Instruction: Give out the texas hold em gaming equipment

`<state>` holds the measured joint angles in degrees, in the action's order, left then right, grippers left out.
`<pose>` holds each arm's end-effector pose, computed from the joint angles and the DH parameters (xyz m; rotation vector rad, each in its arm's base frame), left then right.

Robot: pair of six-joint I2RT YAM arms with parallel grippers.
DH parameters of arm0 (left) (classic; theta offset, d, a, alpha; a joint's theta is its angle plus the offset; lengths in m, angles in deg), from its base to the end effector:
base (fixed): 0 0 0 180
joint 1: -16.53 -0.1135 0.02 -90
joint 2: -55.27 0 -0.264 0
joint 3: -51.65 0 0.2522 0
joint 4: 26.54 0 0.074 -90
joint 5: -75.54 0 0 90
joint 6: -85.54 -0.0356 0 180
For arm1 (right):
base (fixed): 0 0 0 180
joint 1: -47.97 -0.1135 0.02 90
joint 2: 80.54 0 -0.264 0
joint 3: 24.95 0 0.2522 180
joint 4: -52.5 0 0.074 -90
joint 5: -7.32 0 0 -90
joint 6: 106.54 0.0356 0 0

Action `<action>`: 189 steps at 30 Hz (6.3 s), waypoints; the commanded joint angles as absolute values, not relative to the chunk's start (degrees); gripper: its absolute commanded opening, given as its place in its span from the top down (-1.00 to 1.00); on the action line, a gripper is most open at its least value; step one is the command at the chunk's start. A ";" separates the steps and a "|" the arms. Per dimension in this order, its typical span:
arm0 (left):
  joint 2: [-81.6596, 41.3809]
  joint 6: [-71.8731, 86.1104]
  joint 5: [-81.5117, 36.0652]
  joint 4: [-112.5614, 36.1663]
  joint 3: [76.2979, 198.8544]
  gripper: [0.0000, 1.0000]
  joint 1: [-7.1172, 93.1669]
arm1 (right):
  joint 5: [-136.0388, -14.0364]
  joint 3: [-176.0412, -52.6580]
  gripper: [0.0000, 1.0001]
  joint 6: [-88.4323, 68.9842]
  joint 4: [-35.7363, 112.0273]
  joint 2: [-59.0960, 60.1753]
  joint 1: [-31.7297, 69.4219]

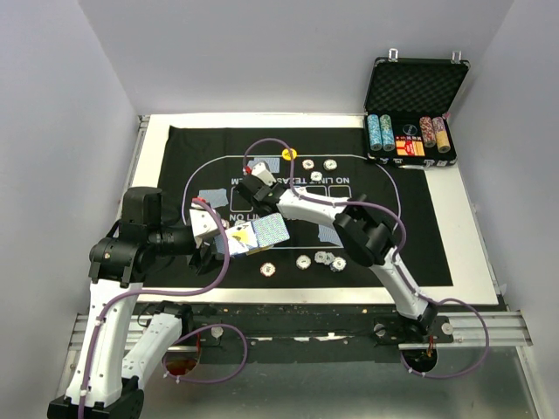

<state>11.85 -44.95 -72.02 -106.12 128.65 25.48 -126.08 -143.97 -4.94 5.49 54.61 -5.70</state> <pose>0.0971 -0.0457 0.3675 1.2525 1.6482 -0.8464 0.3127 0.3839 0.1405 -0.6249 2.2372 -0.4772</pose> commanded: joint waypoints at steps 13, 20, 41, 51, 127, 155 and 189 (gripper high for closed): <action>13.34 -45.33 -74.05 -104.73 127.90 0.61 25.23 | -110.02 -136.45 -0.08 -1.95 8.16 45.68 -5.38; 13.17 -45.15 -74.14 -105.08 128.07 0.61 25.23 | -98.69 -138.47 -0.31 7.36 2.18 36.37 -0.29; 12.82 -45.07 -74.58 -104.02 127.28 0.61 25.23 | -55.71 -118.79 -1.00 22.12 8.23 -4.95 10.44; 12.03 -43.84 -74.05 -102.70 126.93 0.60 25.23 | -57.18 -113.77 -1.00 23.28 8.42 -5.40 0.26; 12.29 -43.22 -74.40 -101.74 126.58 0.60 25.23 | -82.41 -118.43 0.99 28.54 0.59 -11.54 -4.59; 12.55 -43.05 -74.58 -101.74 126.75 0.60 25.23 | -62.65 -117.03 0.99 36.11 12.46 -9.71 19.04; 12.73 -43.75 -74.40 -102.71 127.37 0.61 25.23 | -68.97 -100.59 0.99 33.99 33.90 24.13 34.00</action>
<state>12.15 -43.33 -71.74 -103.26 126.51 25.32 -65.51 -101.85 33.42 29.68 22.44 33.47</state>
